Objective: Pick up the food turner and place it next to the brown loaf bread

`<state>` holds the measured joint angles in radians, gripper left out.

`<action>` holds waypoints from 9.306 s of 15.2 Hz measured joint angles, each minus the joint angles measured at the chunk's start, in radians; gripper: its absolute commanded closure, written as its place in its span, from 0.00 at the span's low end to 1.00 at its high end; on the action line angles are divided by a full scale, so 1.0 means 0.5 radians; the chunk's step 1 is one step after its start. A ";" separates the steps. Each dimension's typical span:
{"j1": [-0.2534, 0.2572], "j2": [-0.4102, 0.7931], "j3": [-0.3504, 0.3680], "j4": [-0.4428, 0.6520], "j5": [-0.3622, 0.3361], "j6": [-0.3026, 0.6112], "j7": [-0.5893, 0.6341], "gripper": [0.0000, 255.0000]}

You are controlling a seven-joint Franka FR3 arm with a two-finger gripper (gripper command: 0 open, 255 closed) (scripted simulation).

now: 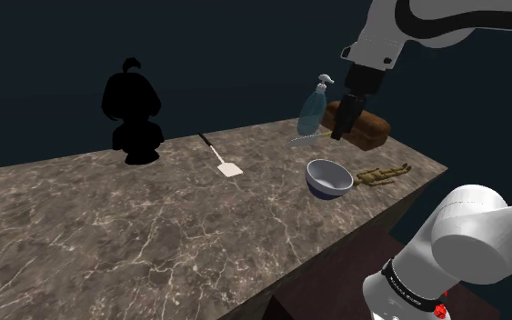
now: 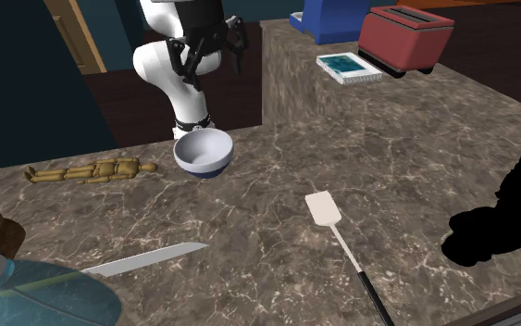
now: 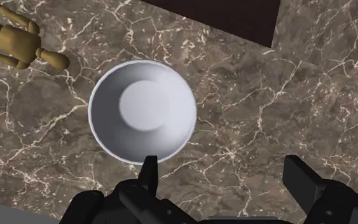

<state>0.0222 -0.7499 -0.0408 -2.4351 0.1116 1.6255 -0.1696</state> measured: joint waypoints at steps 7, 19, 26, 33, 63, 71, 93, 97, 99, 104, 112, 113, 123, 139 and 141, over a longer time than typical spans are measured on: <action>0.016 0.306 0.136 0.047 0.053 0.313 0.182 0.00; 0.008 1.172 0.387 0.472 -0.037 0.871 0.668 0.00; 0.034 1.701 0.441 0.897 -0.226 1.011 0.988 0.00; 0.111 2.247 0.402 1.437 -0.415 1.036 1.243 0.00; 0.114 2.315 0.390 1.435 -0.434 1.108 1.258 1.00; 0.112 2.249 0.399 1.560 -0.415 0.919 1.243 1.00; 0.120 2.155 0.412 2.019 -0.387 0.368 1.212 1.00; 0.123 2.167 0.413 2.130 -0.387 0.269 1.208 1.00; 0.087 2.077 0.403 2.016 -0.368 0.295 1.166 1.00; -0.034 1.795 0.348 1.647 -0.306 0.391 0.997 1.00; -0.197 1.354 0.207 1.087 -0.237 0.517 0.684 1.00; -0.217 1.302 0.184 1.042 -0.233 0.510 0.639 1.00; -0.401 0.928 -0.078 0.635 -0.260 0.546 0.206 1.00; -0.707 0.740 -0.608 0.530 -0.421 0.486 -0.552 1.00; -0.738 0.747 -0.674 0.541 -0.437 0.485 -0.644 1.00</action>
<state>-0.3469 -0.3766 -0.3778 -2.1648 -0.1069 1.8682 -0.4916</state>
